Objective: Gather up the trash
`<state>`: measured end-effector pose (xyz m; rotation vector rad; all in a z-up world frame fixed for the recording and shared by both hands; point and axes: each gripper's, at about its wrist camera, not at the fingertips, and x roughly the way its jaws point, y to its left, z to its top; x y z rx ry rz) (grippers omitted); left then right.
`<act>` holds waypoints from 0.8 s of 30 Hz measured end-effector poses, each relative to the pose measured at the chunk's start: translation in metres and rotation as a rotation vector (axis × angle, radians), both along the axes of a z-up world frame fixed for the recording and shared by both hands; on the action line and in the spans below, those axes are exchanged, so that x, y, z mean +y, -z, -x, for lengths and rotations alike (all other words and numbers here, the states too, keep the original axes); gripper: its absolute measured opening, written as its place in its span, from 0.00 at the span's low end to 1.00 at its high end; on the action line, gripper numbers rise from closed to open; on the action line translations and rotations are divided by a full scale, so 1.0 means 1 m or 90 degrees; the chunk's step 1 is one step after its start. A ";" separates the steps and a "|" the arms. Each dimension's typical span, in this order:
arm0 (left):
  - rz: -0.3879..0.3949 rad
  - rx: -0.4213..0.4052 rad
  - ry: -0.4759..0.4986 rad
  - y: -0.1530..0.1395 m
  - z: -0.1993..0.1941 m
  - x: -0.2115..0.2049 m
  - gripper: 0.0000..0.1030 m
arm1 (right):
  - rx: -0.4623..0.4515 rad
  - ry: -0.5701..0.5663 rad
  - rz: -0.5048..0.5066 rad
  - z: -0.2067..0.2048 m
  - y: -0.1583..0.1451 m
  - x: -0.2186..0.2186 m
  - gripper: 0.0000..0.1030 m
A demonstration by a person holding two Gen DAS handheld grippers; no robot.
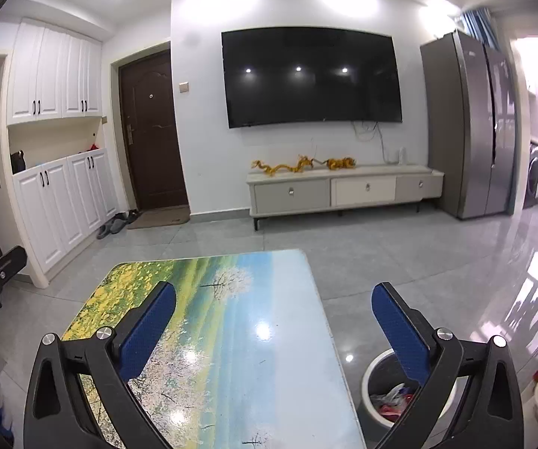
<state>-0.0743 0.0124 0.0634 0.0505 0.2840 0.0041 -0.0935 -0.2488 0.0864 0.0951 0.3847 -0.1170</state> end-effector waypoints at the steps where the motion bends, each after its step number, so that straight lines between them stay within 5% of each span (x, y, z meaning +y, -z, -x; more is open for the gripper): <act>1: -0.003 -0.008 -0.009 -0.001 0.006 0.002 0.99 | -0.005 0.004 0.007 0.004 -0.003 0.003 0.99; 12: -0.010 -0.027 -0.040 0.004 0.028 0.012 1.00 | -0.060 0.051 0.089 0.032 -0.017 0.028 1.00; 24: -0.027 -0.033 -0.047 0.004 0.035 0.000 1.00 | -0.081 0.090 0.096 0.043 -0.018 0.022 1.00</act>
